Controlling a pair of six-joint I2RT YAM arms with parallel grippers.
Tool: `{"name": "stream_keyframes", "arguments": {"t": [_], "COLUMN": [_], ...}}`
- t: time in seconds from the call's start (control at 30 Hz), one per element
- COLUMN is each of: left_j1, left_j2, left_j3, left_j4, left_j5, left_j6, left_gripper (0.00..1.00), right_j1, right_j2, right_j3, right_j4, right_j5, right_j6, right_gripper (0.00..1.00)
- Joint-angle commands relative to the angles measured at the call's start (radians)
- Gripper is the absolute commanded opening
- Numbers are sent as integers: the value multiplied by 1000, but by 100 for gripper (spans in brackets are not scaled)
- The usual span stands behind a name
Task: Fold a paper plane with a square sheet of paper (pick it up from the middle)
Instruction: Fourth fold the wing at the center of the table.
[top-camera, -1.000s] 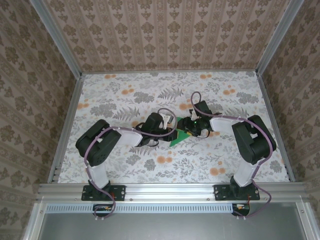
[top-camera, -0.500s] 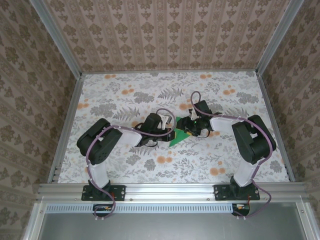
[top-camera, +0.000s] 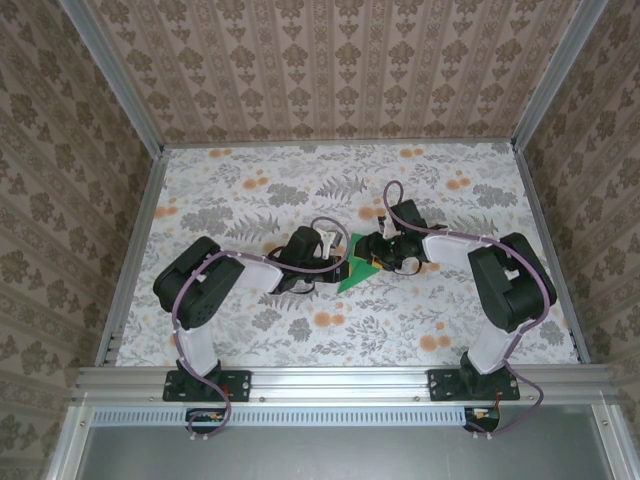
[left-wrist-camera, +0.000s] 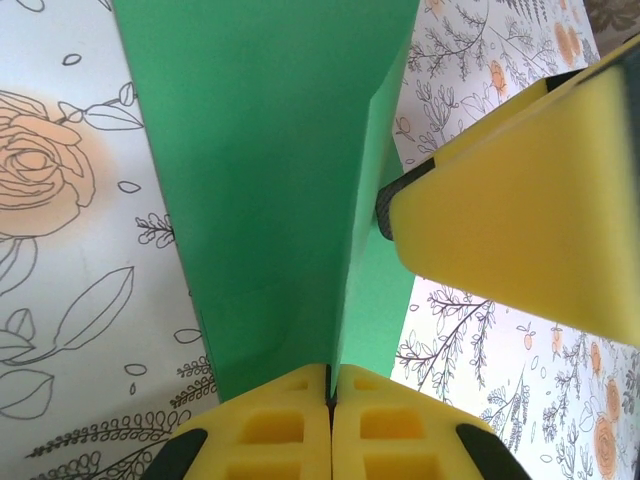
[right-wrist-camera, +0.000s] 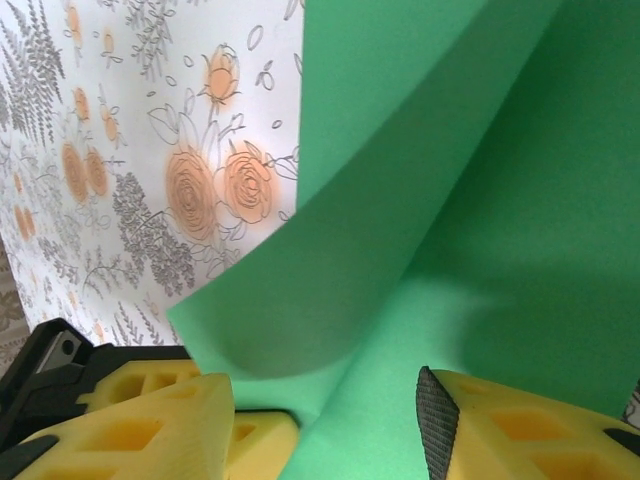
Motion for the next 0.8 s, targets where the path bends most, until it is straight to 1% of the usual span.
{"name": "stream_keyframes", "arguments": {"t": [0.0, 0.17, 0.23, 0.3, 0.5, 0.63, 0.7, 0.77], "left_j1": [4, 4, 6, 8, 19, 32, 34, 35], "left_j2": [1, -4, -15, -41, -142, -194, -207, -204], "left_j3": [-12, -12, -4, -1, -14, -23, -26, -27], "left_j4": [28, 17, -14, -59, -177, -241, -228, -195], "left_j5": [21, 24, 20, 2, -63, -108, -100, -71], "left_j6": [-19, -23, -24, -30, -44, -64, -80, -89], "left_gripper": [8, 15, 21, 31, 46, 46, 42, 35], "right_j1": [-4, -5, -5, -5, -5, -5, -5, -4], "right_j2": [35, 64, 76, 88, 121, 140, 146, 155], "right_j3": [18, 35, 47, 57, 74, 80, 81, 85], "right_j4": [-35, -54, -82, -118, -185, -209, -222, -235], "right_j5": [19, 29, 42, 65, 101, 118, 131, 142], "right_j6": [-20, -26, -36, -47, -68, -70, -69, -68], "right_gripper": [53, 54, 54, 55, 57, 57, 57, 57]}}
